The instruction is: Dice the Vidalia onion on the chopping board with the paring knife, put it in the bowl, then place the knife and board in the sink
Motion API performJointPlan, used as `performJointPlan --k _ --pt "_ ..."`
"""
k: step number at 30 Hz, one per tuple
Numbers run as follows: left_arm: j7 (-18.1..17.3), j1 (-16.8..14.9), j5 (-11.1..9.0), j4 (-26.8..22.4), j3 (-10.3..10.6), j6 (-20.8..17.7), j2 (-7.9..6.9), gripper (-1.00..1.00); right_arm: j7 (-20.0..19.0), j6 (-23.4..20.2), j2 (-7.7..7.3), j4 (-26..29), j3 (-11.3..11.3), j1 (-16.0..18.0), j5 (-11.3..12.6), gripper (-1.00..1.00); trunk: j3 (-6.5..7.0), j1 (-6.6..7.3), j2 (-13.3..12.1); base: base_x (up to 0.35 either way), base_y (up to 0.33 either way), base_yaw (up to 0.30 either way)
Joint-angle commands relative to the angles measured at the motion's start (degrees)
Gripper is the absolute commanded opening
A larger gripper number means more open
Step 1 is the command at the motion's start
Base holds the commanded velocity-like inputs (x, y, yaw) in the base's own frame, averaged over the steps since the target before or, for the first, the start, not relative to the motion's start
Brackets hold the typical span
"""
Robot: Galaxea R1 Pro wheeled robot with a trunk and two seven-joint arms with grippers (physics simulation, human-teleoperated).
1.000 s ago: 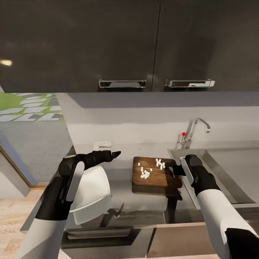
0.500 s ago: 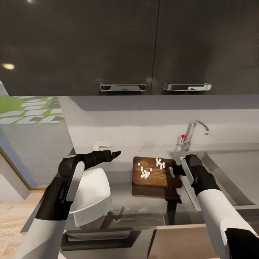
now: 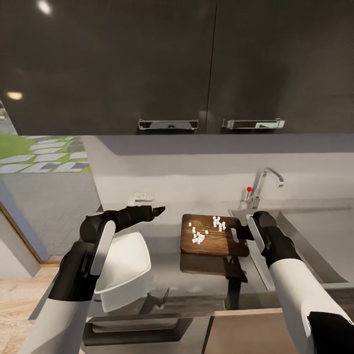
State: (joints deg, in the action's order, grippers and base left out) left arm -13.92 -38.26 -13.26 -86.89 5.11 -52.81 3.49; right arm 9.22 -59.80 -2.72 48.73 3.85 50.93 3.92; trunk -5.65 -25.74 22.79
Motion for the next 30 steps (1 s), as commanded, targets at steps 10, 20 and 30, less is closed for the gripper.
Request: performJointPlan --k 10,20,30 --pt "-0.2 -0.1 0.1 0.0 0.0 -0.3 0.03 1.0 0.4 -0.2 0.0 0.0 0.0 0.0 0.5 -1.0 0.79 -0.04 0.1 0.0 0.0 0.0" --pt "-0.2 -0.1 0.1 0.0 -0.1 -0.3 0.03 1.0 0.4 -0.2 0.0 0.0 0.0 0.0 0.5 -1.0 1.56 -0.04 0.1 0.0 0.0 0.0" --pt "-0.2 -0.1 0.1 0.0 -0.1 -0.3 0.03 1.0 0.3 -0.2 0.0 0.0 0.0 0.0 0.5 -1.0 1.64 -0.04 0.1 0.0 0.0 0.0"
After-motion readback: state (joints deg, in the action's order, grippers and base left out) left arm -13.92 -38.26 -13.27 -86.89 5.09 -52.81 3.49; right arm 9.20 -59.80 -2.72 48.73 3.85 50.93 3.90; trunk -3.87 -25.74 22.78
